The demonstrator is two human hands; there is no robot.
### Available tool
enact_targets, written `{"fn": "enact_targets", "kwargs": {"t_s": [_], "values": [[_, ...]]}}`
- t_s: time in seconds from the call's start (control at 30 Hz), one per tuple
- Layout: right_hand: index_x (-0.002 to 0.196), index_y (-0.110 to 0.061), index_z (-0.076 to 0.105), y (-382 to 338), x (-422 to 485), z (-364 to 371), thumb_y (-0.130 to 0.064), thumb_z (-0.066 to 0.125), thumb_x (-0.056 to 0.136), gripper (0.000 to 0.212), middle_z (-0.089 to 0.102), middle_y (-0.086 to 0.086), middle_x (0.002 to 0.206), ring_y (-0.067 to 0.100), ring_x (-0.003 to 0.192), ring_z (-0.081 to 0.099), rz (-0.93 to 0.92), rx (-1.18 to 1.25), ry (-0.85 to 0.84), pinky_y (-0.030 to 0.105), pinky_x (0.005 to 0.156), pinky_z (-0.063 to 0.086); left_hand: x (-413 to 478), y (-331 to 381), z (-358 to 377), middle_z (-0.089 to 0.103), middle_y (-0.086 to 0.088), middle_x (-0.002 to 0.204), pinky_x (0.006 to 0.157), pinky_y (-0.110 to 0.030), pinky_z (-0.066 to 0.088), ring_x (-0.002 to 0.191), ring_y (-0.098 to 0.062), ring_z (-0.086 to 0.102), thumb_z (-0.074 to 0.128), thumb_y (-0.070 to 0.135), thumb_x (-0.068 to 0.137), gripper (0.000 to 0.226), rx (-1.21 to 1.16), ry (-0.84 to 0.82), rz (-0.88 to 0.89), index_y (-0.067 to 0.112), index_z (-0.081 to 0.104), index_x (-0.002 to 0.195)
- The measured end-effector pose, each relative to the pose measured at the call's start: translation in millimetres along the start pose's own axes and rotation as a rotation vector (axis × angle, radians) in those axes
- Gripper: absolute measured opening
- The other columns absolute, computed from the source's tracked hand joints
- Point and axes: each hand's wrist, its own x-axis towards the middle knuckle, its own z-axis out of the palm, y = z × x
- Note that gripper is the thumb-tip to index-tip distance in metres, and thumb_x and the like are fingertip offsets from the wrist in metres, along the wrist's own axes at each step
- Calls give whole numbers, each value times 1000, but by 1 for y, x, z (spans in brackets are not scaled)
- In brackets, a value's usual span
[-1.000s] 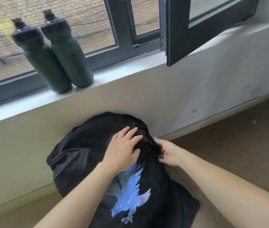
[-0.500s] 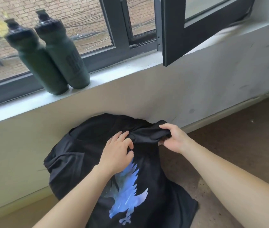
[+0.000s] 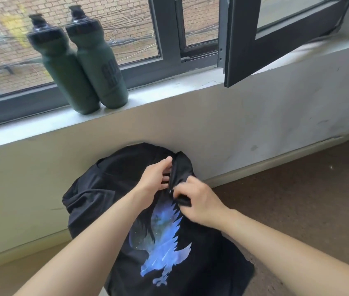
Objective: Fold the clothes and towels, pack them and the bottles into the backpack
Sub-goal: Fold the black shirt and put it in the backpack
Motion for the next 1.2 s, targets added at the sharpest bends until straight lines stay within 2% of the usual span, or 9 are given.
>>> {"fn": "enact_targets", "kwargs": {"t_s": [0.17,0.27,0.33,0.43,0.57,0.7,0.8,1.0,1.2], "values": [[103,-18,66,8,-30,14,-36,68,82,28,64,-4,132,15,106,55,-50,-126,-258,25,95,47,7,-16,4,68,5,116,91,-26,51,106,-9,64,85,22,81,60,310,85,156,17,59,135],[76,-20,59,4,-34,12,-39,64,82,20,70,-4,89,15,84,62,49,-68,-256,36,80,53,11,-25,5,67,6,98,79,-25,53,92,-9,65,76,11,86,46,409,185,192,21,62,129],[62,-16,48,7,-29,10,-36,62,78,29,54,0,59,19,60,52,266,1,-39,43,64,50,13,-27,1,67,4,92,73,-21,49,88,-10,65,70,9,90,35,410,233,178,22,66,123],[73,-23,49,17,-13,2,-33,71,75,24,55,-4,70,17,63,53,523,54,247,40,66,50,17,-30,-4,71,-2,97,81,-26,53,92,-16,67,69,11,93,24,318,241,160,21,70,114],[117,-27,59,21,12,-4,-36,84,76,49,61,-13,108,7,89,62,572,254,137,25,80,51,19,-30,-6,76,-9,106,93,-38,56,98,-25,72,66,10,97,13,112,202,108,15,73,108],[86,-21,67,25,34,-1,-25,79,84,13,68,-4,81,11,76,61,625,281,166,28,76,49,13,-21,-7,75,-10,104,81,-36,59,87,-22,72,56,10,103,16,-117,131,69,16,67,112],[74,-18,67,28,48,-9,-26,76,88,18,67,-2,73,11,69,57,640,341,212,30,73,48,9,-23,-9,69,-13,99,81,-39,58,84,-25,67,53,7,103,13,-107,133,116,17,62,103],[72,-17,67,30,58,-19,-27,74,90,22,64,-6,68,8,66,55,617,275,162,27,69,43,-8,-46,-15,62,7,92,81,-35,54,76,-11,58,71,23,79,10,530,167,309,28,63,83],[80,-11,71,28,54,-19,-30,72,92,22,70,0,78,15,77,61,607,207,124,28,73,47,-23,-78,2,48,13,99,72,-34,52,81,-13,57,78,42,73,47,915,185,354,30,43,102]]}}
